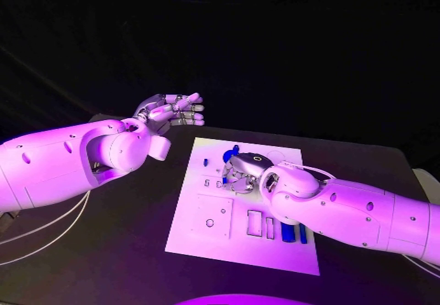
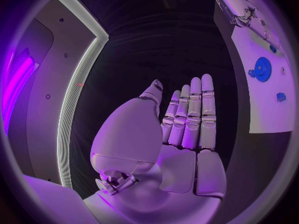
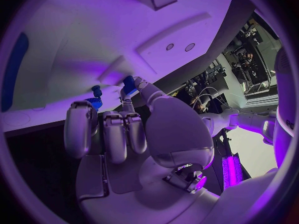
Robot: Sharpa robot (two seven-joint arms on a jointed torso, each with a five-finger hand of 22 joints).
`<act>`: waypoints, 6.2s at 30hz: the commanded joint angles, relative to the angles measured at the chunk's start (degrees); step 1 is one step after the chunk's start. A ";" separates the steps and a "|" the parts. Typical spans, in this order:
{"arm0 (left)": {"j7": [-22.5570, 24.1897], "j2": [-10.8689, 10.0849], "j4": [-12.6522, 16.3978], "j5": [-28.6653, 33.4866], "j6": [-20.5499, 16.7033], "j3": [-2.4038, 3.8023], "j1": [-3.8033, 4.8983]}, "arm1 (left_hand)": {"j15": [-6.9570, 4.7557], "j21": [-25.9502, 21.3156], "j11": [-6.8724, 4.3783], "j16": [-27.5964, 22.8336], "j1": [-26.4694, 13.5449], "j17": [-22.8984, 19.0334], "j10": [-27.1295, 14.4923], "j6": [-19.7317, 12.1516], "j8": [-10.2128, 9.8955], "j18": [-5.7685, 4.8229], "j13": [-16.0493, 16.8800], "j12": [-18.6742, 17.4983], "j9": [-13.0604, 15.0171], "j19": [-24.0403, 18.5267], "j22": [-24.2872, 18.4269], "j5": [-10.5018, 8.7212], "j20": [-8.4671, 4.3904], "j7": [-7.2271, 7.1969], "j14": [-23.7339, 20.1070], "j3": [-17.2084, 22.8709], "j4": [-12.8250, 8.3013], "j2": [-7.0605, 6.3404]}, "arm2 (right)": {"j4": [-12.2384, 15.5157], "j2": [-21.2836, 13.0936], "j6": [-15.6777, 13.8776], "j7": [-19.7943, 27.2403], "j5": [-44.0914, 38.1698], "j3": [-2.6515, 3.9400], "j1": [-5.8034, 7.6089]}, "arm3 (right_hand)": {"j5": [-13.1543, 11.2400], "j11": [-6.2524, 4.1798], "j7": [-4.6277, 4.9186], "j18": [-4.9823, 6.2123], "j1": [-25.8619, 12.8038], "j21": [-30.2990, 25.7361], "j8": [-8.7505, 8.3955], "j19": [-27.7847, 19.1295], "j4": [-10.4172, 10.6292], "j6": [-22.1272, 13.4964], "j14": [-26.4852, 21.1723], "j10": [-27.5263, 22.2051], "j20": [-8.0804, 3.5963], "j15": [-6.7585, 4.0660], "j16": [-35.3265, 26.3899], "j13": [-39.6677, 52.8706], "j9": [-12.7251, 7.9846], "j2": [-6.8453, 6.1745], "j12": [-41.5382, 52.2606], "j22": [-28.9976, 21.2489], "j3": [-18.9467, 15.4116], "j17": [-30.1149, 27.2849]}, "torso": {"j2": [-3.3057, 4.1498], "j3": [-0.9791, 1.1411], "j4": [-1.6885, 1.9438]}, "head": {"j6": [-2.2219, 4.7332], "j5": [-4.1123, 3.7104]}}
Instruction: Assemble the parts on the task board
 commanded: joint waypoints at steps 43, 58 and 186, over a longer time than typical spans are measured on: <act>0.54 -0.01 0.09 0.15 1.19 0.03 0.04 | -0.08 -0.28 0.09 -0.37 0.67 0.05 0.51 0.39 -0.27 0.18 -0.07 -0.21 -0.03 -0.28 -0.08 -0.18 -0.06 0.03 -0.37 -0.05 -0.40 0.02 | 0.36 -0.31 1.73 -2.14 -1.83 -0.09 -0.17 | -0.68 0.27 0.30 -0.57 -2.29 -0.81 -1.39 -0.35 1.09 -0.43 5.91 4.53 0.61 0.87 0.02 13.47 -0.03 -2.24 -1.01 1.32 -2.20 14.32 | 0.08 -0.03 0.03 | -0.23 -0.18; 0.51 -0.06 0.09 0.15 1.18 0.03 0.04 | -0.08 -0.28 0.09 -0.37 0.67 0.05 0.51 0.39 -0.27 0.18 -0.07 -0.21 -0.03 -0.28 -0.08 -0.18 -0.06 0.03 -0.37 -0.05 -0.40 0.02 | 0.39 -0.25 0.87 -1.93 -1.88 -0.09 -0.16 | -2.72 1.09 1.19 -0.46 -3.45 -1.44 -2.84 -0.63 2.27 -2.65 5.83 3.84 1.20 1.55 -0.13 12.74 -0.13 -3.15 -1.77 0.98 -4.59 13.97 | 0.08 -0.01 0.01 | -0.28 -0.15; -57.60 19.42 -12.32 -47.98 29.39 -4.67 5.55 | -10.57 63.05 -11.68 2.70 -9.66 29.53 30.15 8.39 69.65 -10.01 85.45 80.69 62.47 33.06 77.00 -0.19 -10.69 -12.25 17.80 -6.64 5.85 5.66 | 1.23 -27.28 -1.06 17.91 51.17 0.37 10.39 | 0.34 1.48 1.63 4.25 3.45 -26.39 8.34 -13.18 5.02 -11.21 1.46 -6.85 1.65 1.82 -10.64 1.46 2.14 2.28 -12.75 -17.26 -21.95 -2.60 | -2.17 0.85 -0.78 | -2.19 -1.53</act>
